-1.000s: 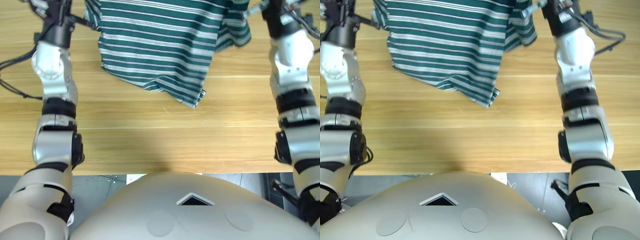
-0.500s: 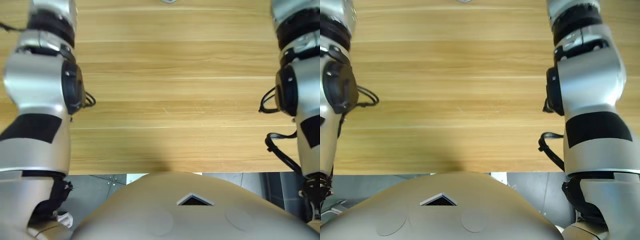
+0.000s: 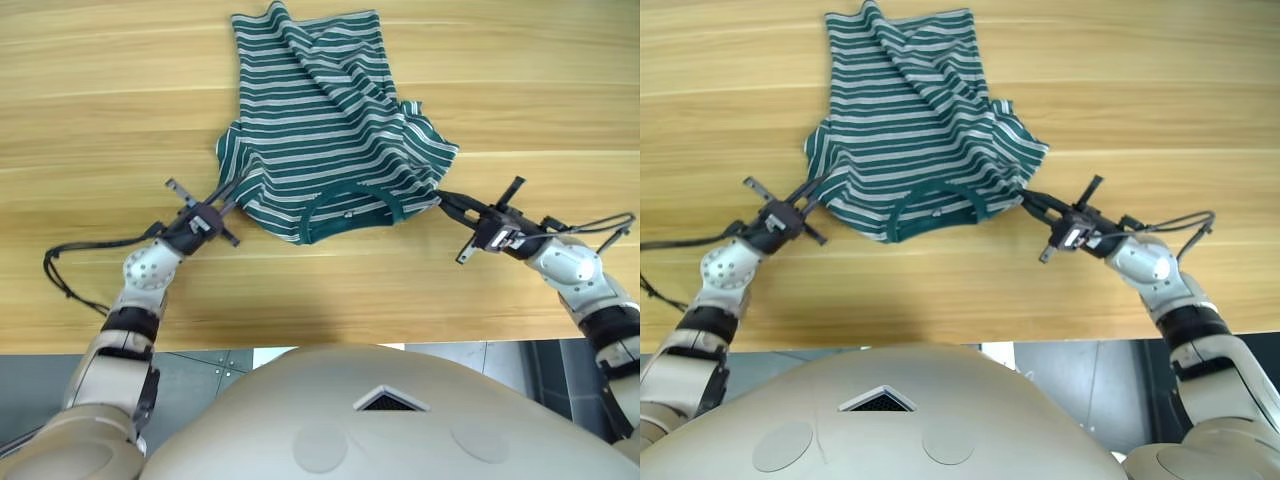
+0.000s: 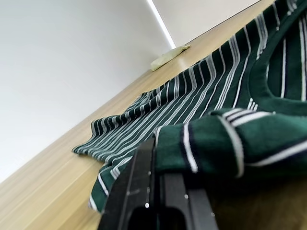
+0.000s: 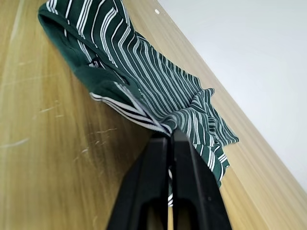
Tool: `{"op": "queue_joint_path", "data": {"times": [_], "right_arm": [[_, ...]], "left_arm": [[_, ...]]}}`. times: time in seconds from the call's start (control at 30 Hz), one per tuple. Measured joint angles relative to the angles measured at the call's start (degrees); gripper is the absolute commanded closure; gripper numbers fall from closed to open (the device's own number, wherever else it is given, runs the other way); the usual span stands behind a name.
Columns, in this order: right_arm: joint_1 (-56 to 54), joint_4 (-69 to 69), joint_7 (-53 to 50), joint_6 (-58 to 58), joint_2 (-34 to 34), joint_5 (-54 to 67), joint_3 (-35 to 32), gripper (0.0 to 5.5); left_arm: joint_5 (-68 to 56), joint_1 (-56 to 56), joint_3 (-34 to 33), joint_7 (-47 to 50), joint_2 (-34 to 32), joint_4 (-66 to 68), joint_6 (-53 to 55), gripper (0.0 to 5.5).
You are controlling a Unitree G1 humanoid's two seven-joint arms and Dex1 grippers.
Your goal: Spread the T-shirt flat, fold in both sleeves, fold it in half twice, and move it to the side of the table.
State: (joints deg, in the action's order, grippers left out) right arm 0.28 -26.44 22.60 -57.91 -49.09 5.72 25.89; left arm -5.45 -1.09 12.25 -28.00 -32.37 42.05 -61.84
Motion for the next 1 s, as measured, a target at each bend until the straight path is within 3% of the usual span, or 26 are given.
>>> {"op": "queue_joint_path", "data": {"times": [0.1, 0.2, 0.33, 0.57, 0.73, 0.83, 1.0], "right_arm": [[6.54, 5.43, 0.59, 5.9, -1.1, -1.42, -3.2, 5.47], [8.05, 7.15, 1.13, 9.85, -1.02, -4.14, -5.32, 5.47], [8.9, 9.62, 2.63, 12.93, 1.24, -5.92, -6.26, 4.73], [14.75, 17.12, 5.19, 14.87, 2.04, -5.53, -9.35, 3.57], [18.41, 22.3, 6.09, 15.48, 1.89, -3.78, -13.59, 3.52], [18.43, 24.26, 7.47, 15.07, 2.02, -1.26, -15.54, 3.52], [3.93, 13.79, 2.51, 18.43, 6.26, -7.54, -19.67, 3.52]], "left_arm": [[-5.35, -7.82, -4.24, -0.53, -1.89, -5.55, 4.32, 5.5], [-3.44, -7.56, -5.19, -0.22, -2.02, -5.64, 6.09, 5.5], [-2.1, -8.2, -6.15, 0.64, -1.35, -7.07, 9.87, 5.5], [-1.45, -13.49, -5.89, 1.5, 1.68, -13.67, 12.55, 4.27], [-8.23, -21.22, -6.53, -2.91, 2.44, -20.63, 13.63, 4.08], [-16.68, -22.59, -11.33, -6.39, 1.95, -21.58, 13.51, 4.08], [-24.07, -23.8, -16.72, -10.07, 2.32, -26.96, 13.37, 4.08]]}}
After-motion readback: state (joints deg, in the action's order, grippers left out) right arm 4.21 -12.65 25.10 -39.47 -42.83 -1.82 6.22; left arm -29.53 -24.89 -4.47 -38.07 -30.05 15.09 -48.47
